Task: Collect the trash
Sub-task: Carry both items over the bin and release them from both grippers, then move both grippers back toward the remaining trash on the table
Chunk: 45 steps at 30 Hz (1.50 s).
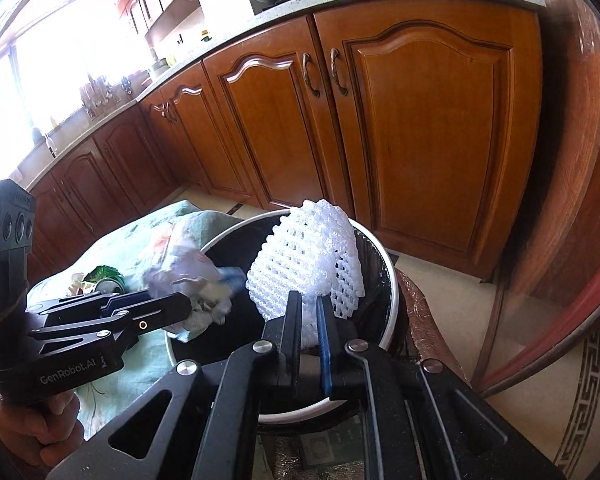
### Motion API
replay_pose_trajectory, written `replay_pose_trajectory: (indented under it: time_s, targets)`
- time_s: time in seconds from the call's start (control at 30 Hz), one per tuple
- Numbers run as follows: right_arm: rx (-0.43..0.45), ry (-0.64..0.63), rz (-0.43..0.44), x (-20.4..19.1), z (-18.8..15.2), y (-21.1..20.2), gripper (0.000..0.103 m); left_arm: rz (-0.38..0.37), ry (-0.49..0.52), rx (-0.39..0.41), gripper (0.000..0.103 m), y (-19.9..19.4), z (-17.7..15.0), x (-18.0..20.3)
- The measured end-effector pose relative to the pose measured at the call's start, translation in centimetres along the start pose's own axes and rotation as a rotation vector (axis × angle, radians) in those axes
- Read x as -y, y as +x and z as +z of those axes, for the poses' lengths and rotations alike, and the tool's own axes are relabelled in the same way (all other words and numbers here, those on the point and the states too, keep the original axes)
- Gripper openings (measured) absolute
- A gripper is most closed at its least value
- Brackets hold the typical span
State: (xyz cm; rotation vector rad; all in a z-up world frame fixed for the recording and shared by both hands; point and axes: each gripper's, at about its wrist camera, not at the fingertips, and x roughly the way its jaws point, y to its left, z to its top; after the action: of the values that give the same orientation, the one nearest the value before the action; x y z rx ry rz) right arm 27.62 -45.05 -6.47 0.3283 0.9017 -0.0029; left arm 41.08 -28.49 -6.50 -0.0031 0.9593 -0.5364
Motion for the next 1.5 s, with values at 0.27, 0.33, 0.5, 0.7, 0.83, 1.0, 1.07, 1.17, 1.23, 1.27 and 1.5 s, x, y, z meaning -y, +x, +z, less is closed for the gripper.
replay_pose_trajectory:
  time_s: [0.27,0.33,0.5,0.7,0.83,1.0,1.07,1.17,1.23,1.27,1.5]
  targets:
    - [0.019,0.079,0.029,1.7,-0.4,-0.9,0.052,0.013,-0.013,0.04,0.054,-2.0,-2.1,-0.3]
    - [0.031,0.093,0.046,1.7,-0.7,-1.4,0.067,0.016,-0.024,0.057,0.059,-2.9,-2.9,-0.5]
    - [0.069,0.127,0.089,0.6,-2.1,-3.1,0.095,0.027,-0.05,0.117,0.069,-6.3,-5.9,-1.0]
    - [0.075,0.152,0.142,-1.9,-4.4,-4.2,0.097,0.05,-0.081,0.156,0.073,-10.0,-10.1,-2.1]
    - [0.063,0.161,0.176,-3.7,-5.8,-4.5,0.097,0.065,-0.129,0.171,0.073,-12.5,-12.7,-3.7]
    - [0.032,0.157,0.222,-6.1,-7.4,-4.5,0.097,0.101,-0.17,0.193,0.073,-15.8,-15.6,-5.4]
    - [0.017,0.152,0.237,-7.0,-8.1,-4.4,0.097,0.115,-0.188,0.196,0.073,-17.0,-16.4,-6.3]
    - [-0.006,0.143,0.256,-8.6,-9.1,-4.3,0.097,0.129,-0.223,0.199,0.073,-18.7,-17.9,-7.8]
    - [-0.026,0.137,0.268,-9.4,-9.5,-4.0,0.097,0.143,-0.242,0.201,0.073,-19.6,-18.5,-8.6]
    - [-0.034,0.133,0.273,-9.8,-9.7,-3.8,0.097,0.148,-0.25,0.203,0.073,-20.0,-19.0,-9.0]
    - [-0.064,0.092,0.302,-12.6,-10.5,-3.2,0.097,0.19,-0.307,0.209,0.073,-22.7,-21.3,-11.3]
